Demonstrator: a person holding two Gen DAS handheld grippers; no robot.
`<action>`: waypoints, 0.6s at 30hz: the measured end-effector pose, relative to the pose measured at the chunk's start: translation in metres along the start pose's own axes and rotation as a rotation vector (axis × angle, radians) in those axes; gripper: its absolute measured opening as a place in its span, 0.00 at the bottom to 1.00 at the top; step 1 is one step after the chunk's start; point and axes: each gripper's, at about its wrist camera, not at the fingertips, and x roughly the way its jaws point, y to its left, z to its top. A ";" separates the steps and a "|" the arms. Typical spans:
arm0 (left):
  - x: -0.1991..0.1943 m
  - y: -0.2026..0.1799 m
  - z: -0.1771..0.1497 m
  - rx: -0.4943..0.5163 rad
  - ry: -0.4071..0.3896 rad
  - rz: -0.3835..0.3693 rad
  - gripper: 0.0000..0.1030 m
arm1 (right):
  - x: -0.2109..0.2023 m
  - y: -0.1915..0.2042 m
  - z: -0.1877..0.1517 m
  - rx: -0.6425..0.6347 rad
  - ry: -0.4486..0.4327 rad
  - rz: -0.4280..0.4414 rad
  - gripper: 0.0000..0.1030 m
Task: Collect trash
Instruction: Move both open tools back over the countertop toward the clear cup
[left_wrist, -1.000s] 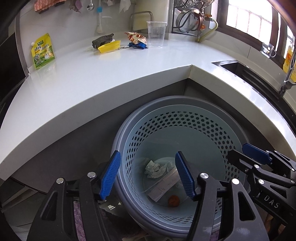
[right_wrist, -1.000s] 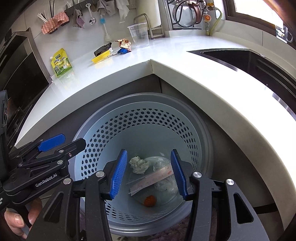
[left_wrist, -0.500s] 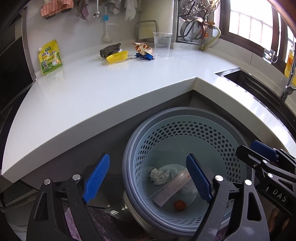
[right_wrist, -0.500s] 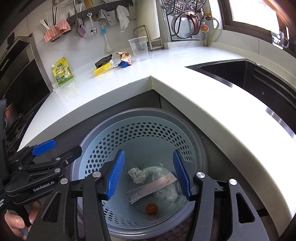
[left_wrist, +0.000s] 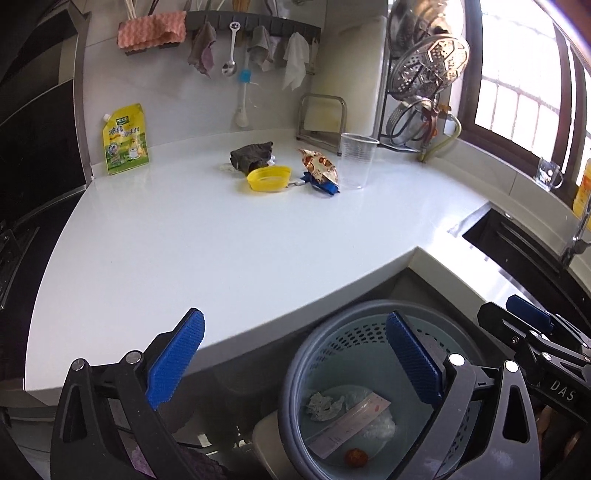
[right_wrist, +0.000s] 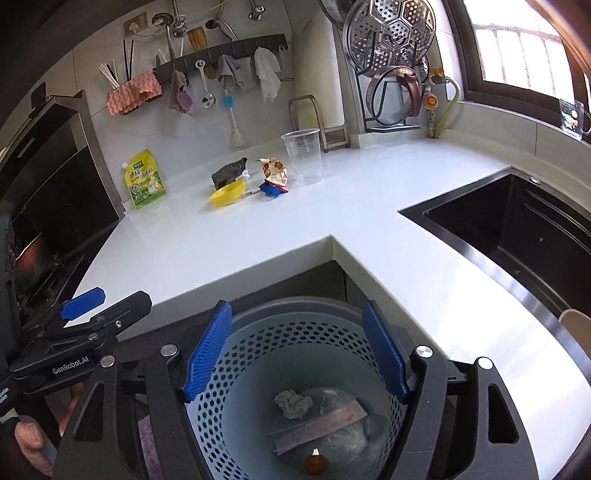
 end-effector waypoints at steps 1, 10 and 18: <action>0.002 0.004 0.007 -0.008 -0.010 0.008 0.94 | 0.004 0.000 0.006 -0.006 -0.007 0.002 0.70; 0.036 0.026 0.068 -0.013 -0.113 0.116 0.94 | 0.050 -0.005 0.074 -0.055 -0.059 -0.004 0.76; 0.090 0.042 0.118 -0.053 -0.107 0.167 0.94 | 0.117 -0.009 0.129 -0.061 -0.027 0.013 0.77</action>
